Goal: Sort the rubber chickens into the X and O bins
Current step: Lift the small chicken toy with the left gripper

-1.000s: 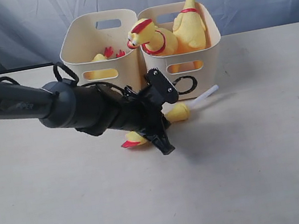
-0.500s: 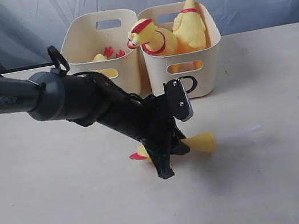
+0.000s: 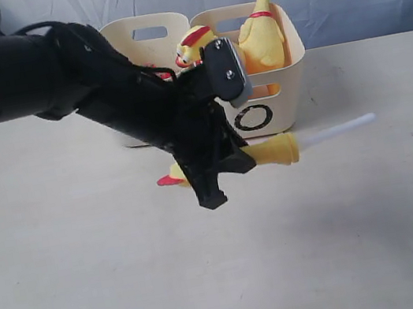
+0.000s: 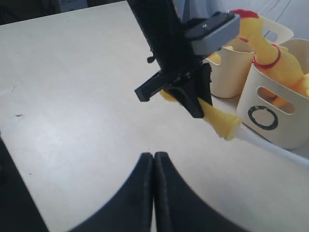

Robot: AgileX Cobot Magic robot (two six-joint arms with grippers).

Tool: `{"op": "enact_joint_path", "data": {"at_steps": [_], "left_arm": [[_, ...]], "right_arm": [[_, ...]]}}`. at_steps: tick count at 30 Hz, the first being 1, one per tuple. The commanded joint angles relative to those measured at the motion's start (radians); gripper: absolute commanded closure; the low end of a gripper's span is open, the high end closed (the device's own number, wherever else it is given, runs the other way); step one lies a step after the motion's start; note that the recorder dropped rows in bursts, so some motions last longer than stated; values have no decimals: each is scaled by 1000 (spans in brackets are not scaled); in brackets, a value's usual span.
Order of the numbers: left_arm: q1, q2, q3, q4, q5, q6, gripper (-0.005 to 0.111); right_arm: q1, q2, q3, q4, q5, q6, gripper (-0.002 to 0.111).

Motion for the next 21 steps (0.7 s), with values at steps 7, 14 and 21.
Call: {"op": "enact_joint_path", "data": {"at_steps": [7,14,21], "left_arm": [[0,-171,-2,8,13,-84,107],[0,-270,-2,54,-21,-139,107],[9,-353,-2,164,-98,-248,107]], "right_arm": [[5,-5,4,3,2,-1,109],[5,-5,4,3,20,-1,109],[5,-5,4,3,34,-1,109]]}}
